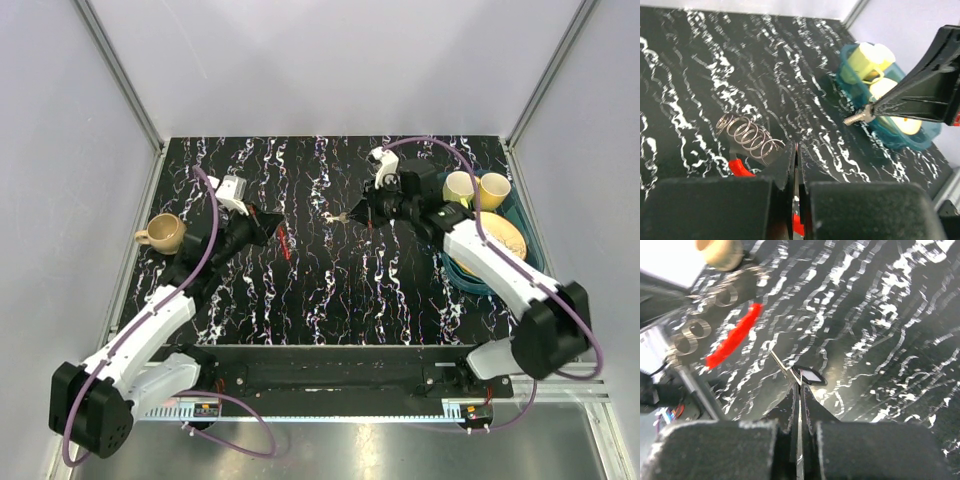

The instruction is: Remove the keys from the keyring

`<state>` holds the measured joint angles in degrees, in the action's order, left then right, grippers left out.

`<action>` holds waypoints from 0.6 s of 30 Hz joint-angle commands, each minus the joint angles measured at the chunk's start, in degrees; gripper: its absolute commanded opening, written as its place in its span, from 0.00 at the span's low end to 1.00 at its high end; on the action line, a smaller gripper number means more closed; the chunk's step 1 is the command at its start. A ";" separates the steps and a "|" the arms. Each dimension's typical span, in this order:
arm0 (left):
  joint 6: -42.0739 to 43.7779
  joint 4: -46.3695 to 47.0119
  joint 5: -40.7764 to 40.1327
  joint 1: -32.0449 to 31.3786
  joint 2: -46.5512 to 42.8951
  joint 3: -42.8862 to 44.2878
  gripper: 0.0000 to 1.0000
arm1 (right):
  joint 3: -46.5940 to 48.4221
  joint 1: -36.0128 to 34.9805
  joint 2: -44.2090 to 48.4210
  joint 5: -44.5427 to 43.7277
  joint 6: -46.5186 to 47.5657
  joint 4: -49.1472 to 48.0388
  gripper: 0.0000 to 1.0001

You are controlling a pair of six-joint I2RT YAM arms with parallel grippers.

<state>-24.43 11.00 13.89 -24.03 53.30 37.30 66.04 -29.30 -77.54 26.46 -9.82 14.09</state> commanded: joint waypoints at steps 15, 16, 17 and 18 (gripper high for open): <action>0.43 -5.20 -8.79 5.05 8.48 4.89 0.00 | 4.88 7.76 -32.49 -16.96 -11.89 -18.04 0.02; 0.26 -5.47 -9.75 5.22 9.79 5.06 0.00 | 5.32 7.94 -33.20 -16.97 -11.80 -17.78 0.06; -0.01 -5.38 -10.37 5.75 10.50 5.50 0.00 | 6.02 8.38 -34.16 -17.05 -11.80 -17.69 0.10; -0.10 -5.21 -10.64 6.10 11.29 5.76 0.00 | 6.29 8.56 -34.26 -17.14 -11.88 -17.43 0.14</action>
<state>-24.36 4.99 6.83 -19.25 62.24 39.51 68.31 -21.74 -110.34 11.81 -20.62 0.19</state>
